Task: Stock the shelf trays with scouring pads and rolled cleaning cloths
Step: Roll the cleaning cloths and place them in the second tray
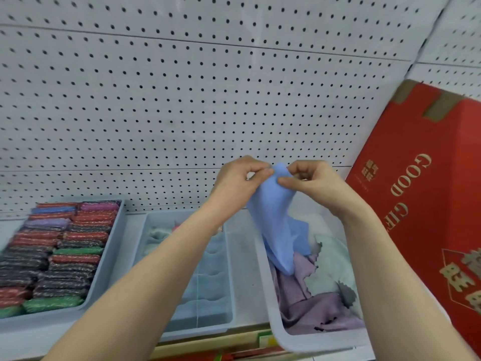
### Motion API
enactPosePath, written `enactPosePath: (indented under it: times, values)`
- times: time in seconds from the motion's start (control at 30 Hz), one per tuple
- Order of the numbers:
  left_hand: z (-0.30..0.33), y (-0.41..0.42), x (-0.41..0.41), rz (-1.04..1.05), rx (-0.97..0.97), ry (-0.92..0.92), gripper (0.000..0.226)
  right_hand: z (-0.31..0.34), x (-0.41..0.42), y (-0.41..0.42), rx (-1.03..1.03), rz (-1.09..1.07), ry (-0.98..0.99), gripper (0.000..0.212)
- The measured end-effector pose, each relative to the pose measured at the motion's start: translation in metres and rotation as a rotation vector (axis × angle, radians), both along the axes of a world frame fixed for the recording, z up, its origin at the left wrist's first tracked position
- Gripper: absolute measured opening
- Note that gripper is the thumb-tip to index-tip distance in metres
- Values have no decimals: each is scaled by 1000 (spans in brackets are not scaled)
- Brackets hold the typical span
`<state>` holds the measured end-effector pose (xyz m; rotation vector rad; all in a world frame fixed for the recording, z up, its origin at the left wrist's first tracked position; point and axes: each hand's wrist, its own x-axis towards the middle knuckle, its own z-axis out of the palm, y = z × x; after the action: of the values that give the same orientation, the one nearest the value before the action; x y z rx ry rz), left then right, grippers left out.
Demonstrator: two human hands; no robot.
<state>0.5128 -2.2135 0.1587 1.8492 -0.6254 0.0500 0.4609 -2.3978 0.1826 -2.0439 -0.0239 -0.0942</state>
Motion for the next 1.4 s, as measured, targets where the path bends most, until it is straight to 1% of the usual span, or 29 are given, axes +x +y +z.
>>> enactPosePath:
  times: [0.07,0.17,0.2,0.27,0.3,0.37,0.4,0.47,0.53,0.6,0.67,0.77,0.83,0.9,0.97,1.03,1.1,1.17,1.23,1.3,1.4]
  values:
    - [11,1,7,33,-62,-55,18,8,2,-1,17,-39,-56,16]
    - [29,3,12,-40,-87,-75,11,26,4,1,20,11,-122,18]
    - [35,3,12,-65,-85,-91,8,33,5,4,27,39,-129,15]
    - [43,4,13,-101,-82,-107,3,44,9,8,81,82,-157,11]
    - [45,5,14,-121,-76,-92,9,49,11,9,144,80,-182,14]
    - [45,11,18,-139,-16,-59,21,60,15,8,287,17,-242,20]
    - [43,16,21,-130,33,-63,21,65,16,5,344,-34,-273,22]
    - [35,25,25,-97,110,-68,11,70,19,-5,419,-140,-313,21]
    - [27,35,29,-45,158,-28,10,70,22,-13,407,-213,-330,21]
    - [21,46,36,36,170,9,7,65,24,-16,322,-249,-339,24]
    - [19,57,43,139,84,56,6,58,25,-15,280,-262,-340,26]
    - [22,74,46,226,-172,168,3,45,26,-13,268,-295,-355,24]
    - [26,85,46,252,-301,245,4,38,26,-13,276,-295,-348,19]
    - [31,97,45,234,-408,303,6,38,23,-12,301,-249,-294,15]
    - [37,111,43,136,-557,357,3,44,16,-11,327,-142,-236,13]
    - [43,126,42,54,-681,377,6,53,9,-8,448,-16,-206,14]
    - [46,134,44,91,-653,355,6,58,13,-2,527,8,-191,15]
    - [39,133,49,252,-538,336,5,51,29,10,426,-102,-177,6]
    - [30,126,50,399,-513,337,9,36,44,24,310,-241,-192,8]
    - [22,115,42,437,-521,281,12,21,51,39,318,-298,-210,8]
    - [20,90,24,433,-403,144,15,10,48,72,359,-254,-239,10]
